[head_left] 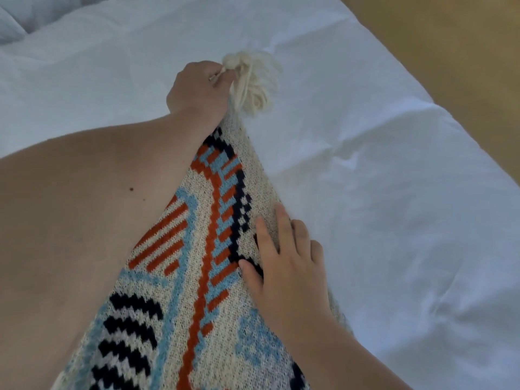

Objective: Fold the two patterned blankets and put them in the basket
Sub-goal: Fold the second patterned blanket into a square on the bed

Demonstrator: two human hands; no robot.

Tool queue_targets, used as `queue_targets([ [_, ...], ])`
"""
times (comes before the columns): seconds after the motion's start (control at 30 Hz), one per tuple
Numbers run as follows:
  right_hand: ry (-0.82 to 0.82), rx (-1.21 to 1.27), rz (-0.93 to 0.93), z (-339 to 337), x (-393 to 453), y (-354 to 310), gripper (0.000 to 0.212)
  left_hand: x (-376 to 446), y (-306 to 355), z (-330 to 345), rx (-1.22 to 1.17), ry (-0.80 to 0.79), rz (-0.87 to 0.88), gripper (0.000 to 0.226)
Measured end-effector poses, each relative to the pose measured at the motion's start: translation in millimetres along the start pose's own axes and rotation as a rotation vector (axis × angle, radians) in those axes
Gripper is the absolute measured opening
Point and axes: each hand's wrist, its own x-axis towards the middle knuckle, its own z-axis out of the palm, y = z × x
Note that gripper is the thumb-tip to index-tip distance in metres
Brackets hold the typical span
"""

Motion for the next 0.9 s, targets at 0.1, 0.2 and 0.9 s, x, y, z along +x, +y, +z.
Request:
queue_targets([
  [0.1, -0.001, -0.004, 0.032, -0.9, 1.0, 2.0, 0.064, 4.9, 0.1, -0.3, 0.099, -0.042, 0.022, 0.046],
  [0.2, 0.008, 0.0, 0.02, 0.7, 0.2, 2.3, 0.064, -7.3, -4.2, 8.6, 0.283, -0.187, 0.031, 0.046],
  [0.9, -0.084, -0.006, -0.066, 8.6, -19.7, 12.7, 0.066, -142.3, -32.1, 9.1, 0.363, -0.524, 0.551, 0.074],
])
